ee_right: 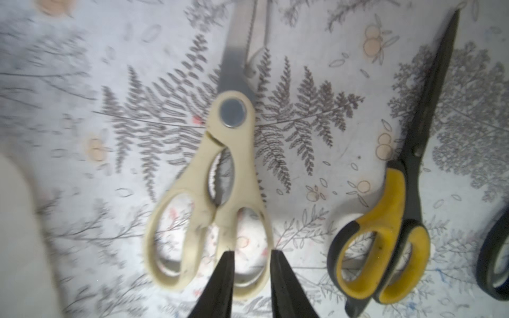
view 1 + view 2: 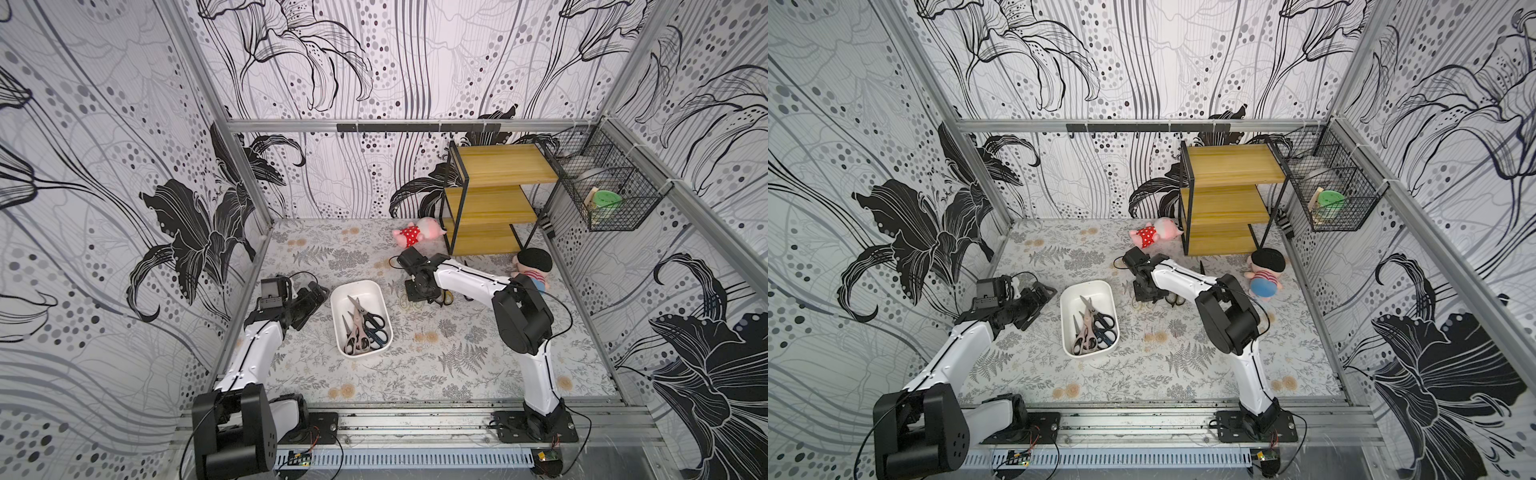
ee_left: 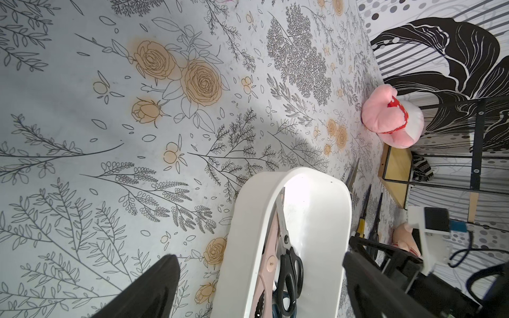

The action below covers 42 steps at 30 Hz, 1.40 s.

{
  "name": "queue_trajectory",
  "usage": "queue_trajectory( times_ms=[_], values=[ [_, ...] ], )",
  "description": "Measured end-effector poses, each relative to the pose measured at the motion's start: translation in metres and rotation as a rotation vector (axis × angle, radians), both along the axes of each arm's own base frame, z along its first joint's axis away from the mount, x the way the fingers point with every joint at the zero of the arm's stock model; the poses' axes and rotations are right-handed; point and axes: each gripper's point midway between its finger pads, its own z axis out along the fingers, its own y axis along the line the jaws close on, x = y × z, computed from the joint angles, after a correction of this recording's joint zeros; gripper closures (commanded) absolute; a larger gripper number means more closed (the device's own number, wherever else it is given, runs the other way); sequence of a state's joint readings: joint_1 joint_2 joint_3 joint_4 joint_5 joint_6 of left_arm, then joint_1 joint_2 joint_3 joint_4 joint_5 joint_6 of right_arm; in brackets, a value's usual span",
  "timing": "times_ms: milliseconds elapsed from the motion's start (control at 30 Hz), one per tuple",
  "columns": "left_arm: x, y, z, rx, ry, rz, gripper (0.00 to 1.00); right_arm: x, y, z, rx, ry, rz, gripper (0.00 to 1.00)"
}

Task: Take the scissors out of the storage box
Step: Place the scissors at the center of the board, then pick up the scissors from the storage box.

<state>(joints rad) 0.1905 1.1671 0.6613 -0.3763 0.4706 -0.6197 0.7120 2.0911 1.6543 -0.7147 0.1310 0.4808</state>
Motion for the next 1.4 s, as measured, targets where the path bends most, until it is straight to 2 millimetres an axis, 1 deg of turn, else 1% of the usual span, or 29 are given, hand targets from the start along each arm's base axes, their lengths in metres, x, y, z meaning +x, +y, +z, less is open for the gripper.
queue_trajectory(
  times_ms=[233, 300, 367, 467, 533, 567, 633, 700, 767, 867, 967, 1033, 1200, 1300, 1400],
  values=[
    [0.0, 0.0, -0.003, -0.001, 0.011, -0.003, 0.03, -0.012, 0.045, 0.067, 0.244, -0.01, 0.131, 0.72],
    [0.0, 0.0, -0.007, -0.003, 0.023, -0.003, 0.03, -0.017, 0.059, 0.08, 0.285, -0.013, 0.171, 0.72],
    [-0.001, -0.001, -0.009, -0.006, 0.032, -0.004, 0.03, -0.027, 0.076, 0.09, 0.313, -0.016, 0.216, 0.71],
    [0.0, -0.001, -0.009, -0.006, 0.031, -0.005, 0.03, -0.048, 0.107, 0.105, 0.341, -0.021, 0.296, 0.71],
    [-0.001, -0.001, -0.01, -0.005, 0.032, -0.005, 0.03, -0.063, 0.131, 0.108, 0.352, -0.021, 0.349, 0.71],
    [-0.001, -0.001, -0.01, -0.005, 0.032, -0.005, 0.03, -0.071, 0.142, 0.107, 0.352, -0.018, 0.372, 0.72],
    [-0.002, -0.001, -0.012, -0.006, 0.037, -0.005, 0.03, -0.086, 0.161, 0.098, 0.345, -0.002, 0.414, 0.72],
    [-0.005, -0.001, -0.017, -0.007, 0.047, -0.003, 0.03, -0.102, 0.171, 0.081, 0.322, 0.03, 0.441, 0.71],
    [-0.009, -0.001, -0.022, -0.006, 0.057, 0.002, 0.03, -0.114, 0.176, 0.065, 0.297, 0.064, 0.451, 0.72],
    [-0.013, 0.001, -0.027, -0.002, 0.069, 0.018, 0.03, -0.13, 0.174, 0.045, 0.257, 0.105, 0.448, 0.71],
    [-0.011, 0.003, -0.027, 0.007, 0.064, 0.032, 0.03, -0.139, 0.169, 0.032, 0.221, 0.123, 0.432, 0.7],
    [-0.01, 0.006, -0.026, 0.014, 0.059, 0.043, 0.03, -0.144, 0.165, 0.022, 0.193, 0.134, 0.418, 0.66],
    [-0.006, 0.011, -0.025, 0.03, 0.049, 0.071, 0.03, -0.158, 0.149, -0.004, 0.124, 0.172, 0.382, 0.62],
    [-0.006, 0.013, -0.026, 0.037, 0.052, 0.082, 0.03, -0.164, 0.143, -0.013, 0.093, 0.179, 0.358, 0.62],
    [-0.006, 0.014, -0.026, 0.041, 0.051, 0.087, 0.03, -0.165, 0.14, -0.016, 0.082, 0.173, 0.335, 0.63]
  ],
)
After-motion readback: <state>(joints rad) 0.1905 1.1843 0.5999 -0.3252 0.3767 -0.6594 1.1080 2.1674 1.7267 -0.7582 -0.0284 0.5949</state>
